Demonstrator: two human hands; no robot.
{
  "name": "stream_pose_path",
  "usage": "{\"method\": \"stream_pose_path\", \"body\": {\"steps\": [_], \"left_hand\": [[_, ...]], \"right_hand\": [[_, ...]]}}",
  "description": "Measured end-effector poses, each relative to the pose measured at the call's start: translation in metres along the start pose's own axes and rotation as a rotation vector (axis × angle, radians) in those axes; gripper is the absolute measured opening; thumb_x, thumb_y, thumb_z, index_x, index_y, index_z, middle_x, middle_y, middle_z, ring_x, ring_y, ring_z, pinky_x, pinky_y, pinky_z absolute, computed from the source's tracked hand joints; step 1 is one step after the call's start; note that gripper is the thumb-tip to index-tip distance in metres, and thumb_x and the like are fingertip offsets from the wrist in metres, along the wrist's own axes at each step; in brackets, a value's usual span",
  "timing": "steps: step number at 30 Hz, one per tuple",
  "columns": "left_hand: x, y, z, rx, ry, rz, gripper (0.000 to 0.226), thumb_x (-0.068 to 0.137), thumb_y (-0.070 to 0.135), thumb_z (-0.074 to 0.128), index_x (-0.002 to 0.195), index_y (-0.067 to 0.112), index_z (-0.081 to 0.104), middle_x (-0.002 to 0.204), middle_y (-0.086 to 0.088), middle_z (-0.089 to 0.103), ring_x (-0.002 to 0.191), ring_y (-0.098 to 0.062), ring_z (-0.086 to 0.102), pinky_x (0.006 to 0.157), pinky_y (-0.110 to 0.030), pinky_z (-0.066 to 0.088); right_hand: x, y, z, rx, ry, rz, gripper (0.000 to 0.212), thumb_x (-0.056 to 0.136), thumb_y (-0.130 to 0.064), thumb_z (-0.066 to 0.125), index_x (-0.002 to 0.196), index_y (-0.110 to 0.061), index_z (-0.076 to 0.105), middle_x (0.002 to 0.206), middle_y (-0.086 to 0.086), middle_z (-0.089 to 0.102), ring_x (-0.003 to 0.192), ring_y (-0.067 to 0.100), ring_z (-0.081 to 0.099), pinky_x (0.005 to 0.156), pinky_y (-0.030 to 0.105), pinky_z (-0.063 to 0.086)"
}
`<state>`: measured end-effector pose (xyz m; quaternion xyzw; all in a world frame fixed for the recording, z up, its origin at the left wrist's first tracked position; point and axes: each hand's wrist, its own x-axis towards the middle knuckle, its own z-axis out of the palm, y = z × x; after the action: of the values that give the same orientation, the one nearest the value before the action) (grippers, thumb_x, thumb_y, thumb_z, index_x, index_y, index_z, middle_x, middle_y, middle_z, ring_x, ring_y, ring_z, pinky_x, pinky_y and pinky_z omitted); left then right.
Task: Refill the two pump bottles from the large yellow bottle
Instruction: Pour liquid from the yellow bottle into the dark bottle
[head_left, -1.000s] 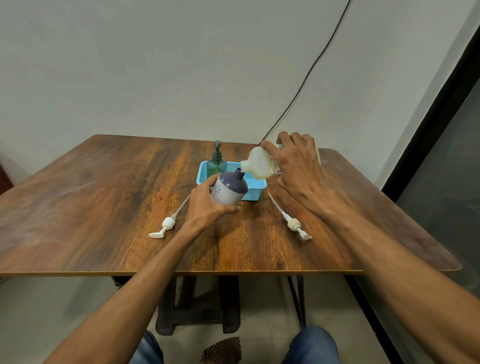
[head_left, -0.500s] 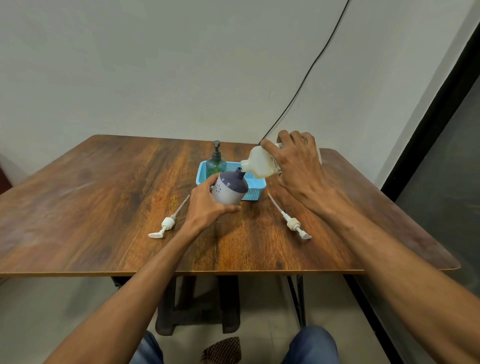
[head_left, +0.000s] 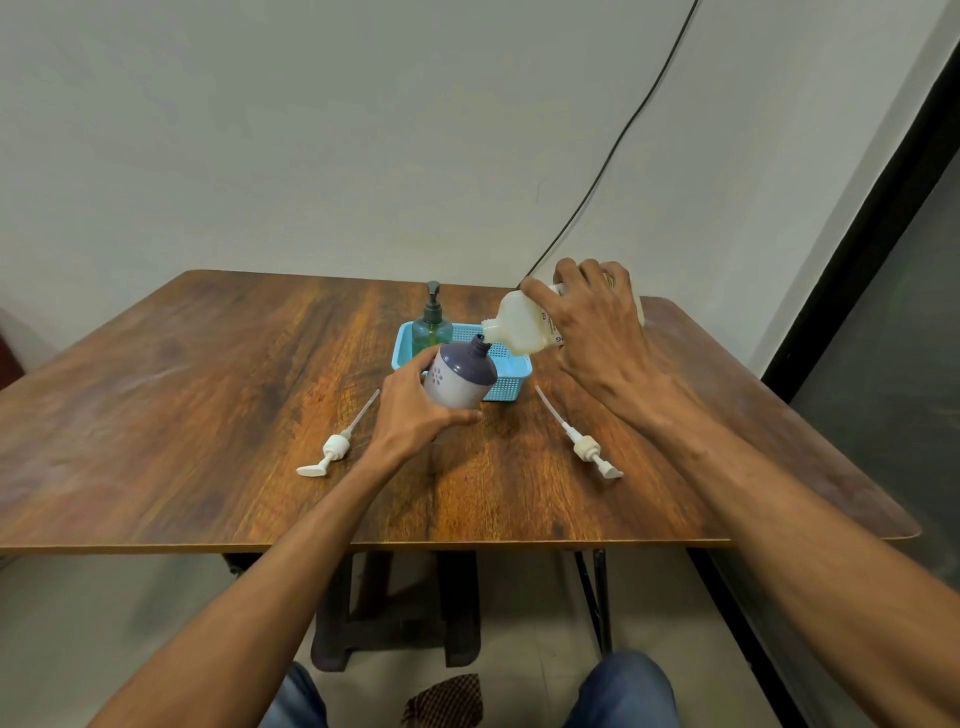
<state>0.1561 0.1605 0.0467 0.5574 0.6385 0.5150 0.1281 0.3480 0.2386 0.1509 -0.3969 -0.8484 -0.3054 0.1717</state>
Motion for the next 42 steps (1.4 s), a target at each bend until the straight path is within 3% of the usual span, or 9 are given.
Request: {"method": "stream_pose_path", "body": {"steps": [8,18,35,42], "left_hand": [[-0.0001,-0.0015,0.0005,0.007,-0.002,-0.005,0.091,0.06,0.023,0.095,0.139,0.01,0.052,0.131,-0.007,0.063,0.113,-0.016,0.058,0.095,-0.029,0.051],[0.0001,-0.0033,0.0028,0.014,-0.002,-0.005,0.091,0.056,0.023,0.096,0.137,0.012,0.054,0.129,-0.006,0.064,0.106,-0.011,0.057,0.082,-0.014,0.044],[0.001,-0.002,0.0033,0.02,-0.004,-0.006,0.093,0.056,0.023,0.096,0.138,0.011,0.053,0.128,-0.007,0.064,0.106,-0.014,0.058,0.084,-0.021,0.048],[0.0017,-0.0036,0.0047,0.019,-0.004,-0.006,0.093,0.056,0.024,0.096,0.137,0.012,0.053,0.128,-0.006,0.064,0.105,-0.013,0.057,0.082,-0.016,0.045]], "right_hand": [[0.0018,-0.0005,-0.001,-0.006,-0.012,-0.007,0.073,0.075,-0.014,0.073,0.141,-0.026,0.043,0.126,0.014,0.049,0.113,0.033,0.048,0.098,0.049,0.033],[0.0026,-0.0003,0.0005,-0.019,-0.003,-0.013,0.067,0.079,-0.009,0.07,0.139,-0.023,0.045,0.125,0.016,0.051,0.111,0.035,0.049,0.097,0.05,0.033],[0.0041,0.001,0.0022,-0.05,0.03,-0.035,0.071,0.07,-0.009,0.077,0.134,-0.022,0.05,0.122,0.017,0.054,0.108,0.036,0.052,0.095,0.051,0.037],[0.0042,0.0008,-0.0006,-0.057,0.018,-0.038,0.068,0.075,-0.01,0.074,0.136,-0.022,0.048,0.125,0.017,0.052,0.112,0.036,0.051,0.098,0.052,0.035]]}}
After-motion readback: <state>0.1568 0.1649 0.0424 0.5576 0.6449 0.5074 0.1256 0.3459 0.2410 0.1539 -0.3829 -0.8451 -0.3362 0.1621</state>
